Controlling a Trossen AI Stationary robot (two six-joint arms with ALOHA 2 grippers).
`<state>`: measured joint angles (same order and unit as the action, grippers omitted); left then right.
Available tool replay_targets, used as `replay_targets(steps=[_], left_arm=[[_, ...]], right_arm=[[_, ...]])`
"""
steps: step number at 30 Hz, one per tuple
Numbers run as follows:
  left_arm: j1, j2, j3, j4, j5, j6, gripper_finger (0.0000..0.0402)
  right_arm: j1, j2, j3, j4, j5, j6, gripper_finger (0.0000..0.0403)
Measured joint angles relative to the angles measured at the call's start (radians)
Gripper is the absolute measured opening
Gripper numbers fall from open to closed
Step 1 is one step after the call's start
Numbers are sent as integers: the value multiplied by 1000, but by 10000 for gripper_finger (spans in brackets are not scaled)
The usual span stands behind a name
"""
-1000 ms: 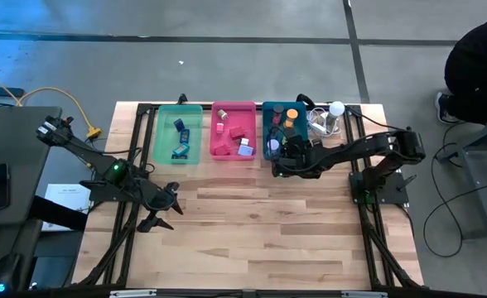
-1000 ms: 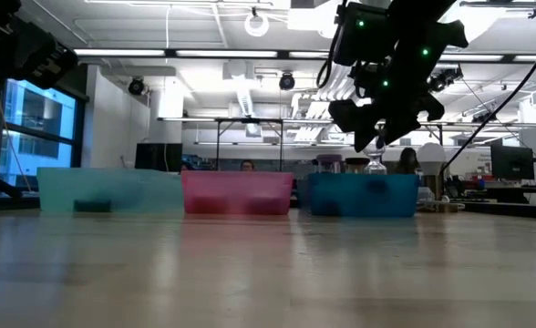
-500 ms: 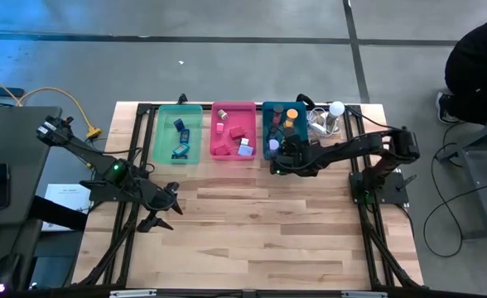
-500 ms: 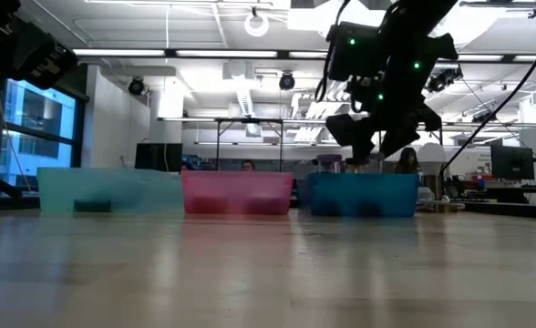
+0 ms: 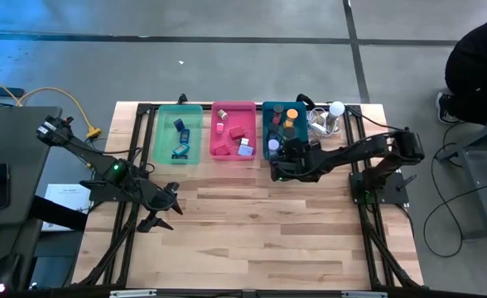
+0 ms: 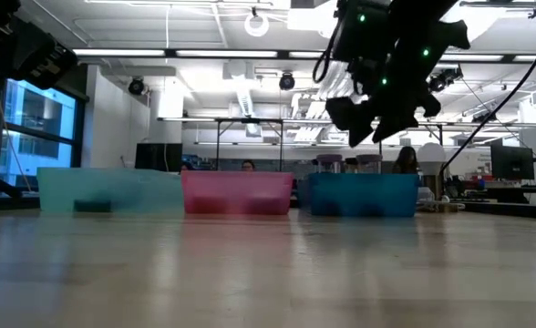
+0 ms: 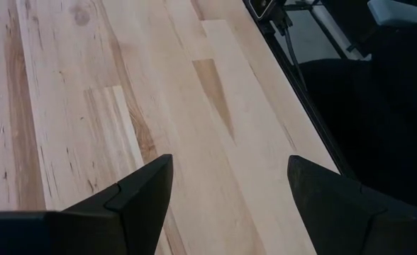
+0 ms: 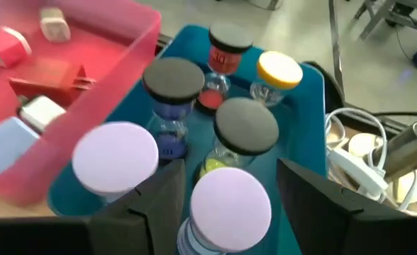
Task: Pick & Place Office items
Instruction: Return to Home Position
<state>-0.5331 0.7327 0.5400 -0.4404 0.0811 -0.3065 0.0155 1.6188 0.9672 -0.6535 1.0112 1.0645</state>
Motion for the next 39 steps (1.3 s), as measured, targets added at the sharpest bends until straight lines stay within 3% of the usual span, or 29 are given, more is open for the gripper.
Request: replay_targets(steps=[5, 13, 16, 22, 25, 32, 39], left_arm=[[0, -4, 0, 0, -27, 4, 271], [66, -115, 27, 2, -87, 120, 271], [139, -167, 36, 1, -87, 165, 271], [326, -232, 36, 0, -87, 329, 261], [420, -233, 36, -1, -83, 363, 249], [622, -276, 44, -8, 22, 380, 160], [807, -406, 50, -31, 23, 370, 28]], right_arm=[[27, -70, 6, -2, -10, -57, 210], [114, -270, 46, 15, -145, -228, 181], [158, -350, 48, 22, -156, -294, 143], [259, -496, 48, 13, -158, -444, 18], [297, -566, 48, -6, -200, -528, 6], [328, -761, 24, -83, -254, -666, 3], [331, -1094, -227, 9, -263, -680, 2]])
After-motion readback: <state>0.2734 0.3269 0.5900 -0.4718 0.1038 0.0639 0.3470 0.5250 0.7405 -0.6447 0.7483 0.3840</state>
